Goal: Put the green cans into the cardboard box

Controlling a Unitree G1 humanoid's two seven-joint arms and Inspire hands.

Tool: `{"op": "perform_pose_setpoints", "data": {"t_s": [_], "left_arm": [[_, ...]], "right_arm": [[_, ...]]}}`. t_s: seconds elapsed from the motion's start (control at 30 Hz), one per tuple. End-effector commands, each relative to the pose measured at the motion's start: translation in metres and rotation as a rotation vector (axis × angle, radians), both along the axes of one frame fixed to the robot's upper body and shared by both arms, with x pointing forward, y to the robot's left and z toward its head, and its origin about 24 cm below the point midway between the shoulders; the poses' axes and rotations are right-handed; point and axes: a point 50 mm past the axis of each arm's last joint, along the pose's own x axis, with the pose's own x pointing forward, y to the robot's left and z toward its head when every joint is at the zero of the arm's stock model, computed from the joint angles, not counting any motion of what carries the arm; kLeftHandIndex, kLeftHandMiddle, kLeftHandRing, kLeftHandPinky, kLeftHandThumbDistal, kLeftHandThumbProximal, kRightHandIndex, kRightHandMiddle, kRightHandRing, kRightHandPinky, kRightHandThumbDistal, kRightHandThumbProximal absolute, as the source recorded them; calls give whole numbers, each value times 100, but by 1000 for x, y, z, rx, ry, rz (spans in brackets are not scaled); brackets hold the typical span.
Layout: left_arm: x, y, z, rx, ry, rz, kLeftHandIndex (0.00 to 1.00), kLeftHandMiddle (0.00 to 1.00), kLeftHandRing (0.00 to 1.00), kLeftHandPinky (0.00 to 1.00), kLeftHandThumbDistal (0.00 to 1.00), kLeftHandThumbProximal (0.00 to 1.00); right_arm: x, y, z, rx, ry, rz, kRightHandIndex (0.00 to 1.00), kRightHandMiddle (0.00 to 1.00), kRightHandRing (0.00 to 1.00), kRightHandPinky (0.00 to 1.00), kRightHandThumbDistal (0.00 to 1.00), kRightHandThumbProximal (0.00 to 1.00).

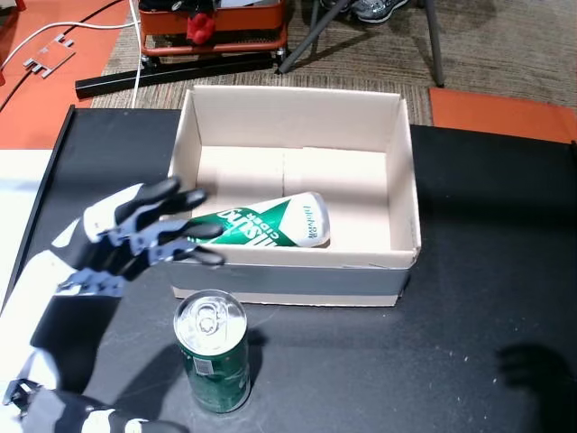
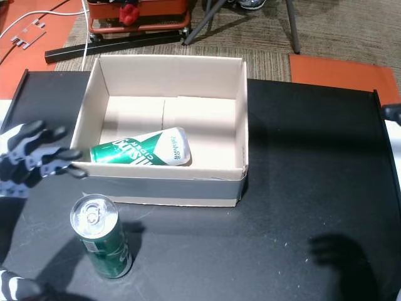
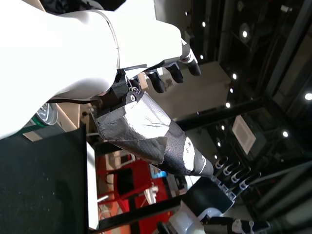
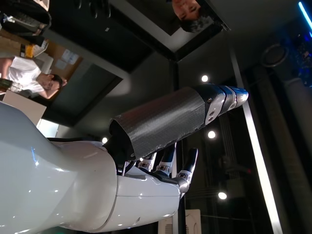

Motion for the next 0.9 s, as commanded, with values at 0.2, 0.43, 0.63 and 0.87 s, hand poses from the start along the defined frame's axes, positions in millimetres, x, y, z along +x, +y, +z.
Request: {"op": "perform_pose_setpoints", "data": {"t_s": [0.2, 0.43, 0.63, 0.87], "left_arm": [[7, -20, -6, -37, 9, -87, 69, 80, 84, 82, 100, 33], [11, -27, -5, -61, 0, -103, 68, 80, 84, 81, 100, 34], [15, -30, -2, -32, -48, -86, 67, 80, 84, 81, 100, 38], [24, -19, 9, 9, -106, -74, 71, 81, 85, 85, 100, 38]], "right_arm": [[5, -4, -8, 36, 29, 23, 55, 58, 62, 77, 100, 69], [7, -11, -14, -24, 12, -4, 56, 58, 64, 89, 100, 72], [8, -14, -15, -43, 5, 26, 57, 58, 65, 95, 100, 72], [11, -18, -17, -53, -6, 56, 57, 59, 66, 94, 100, 70]]}}
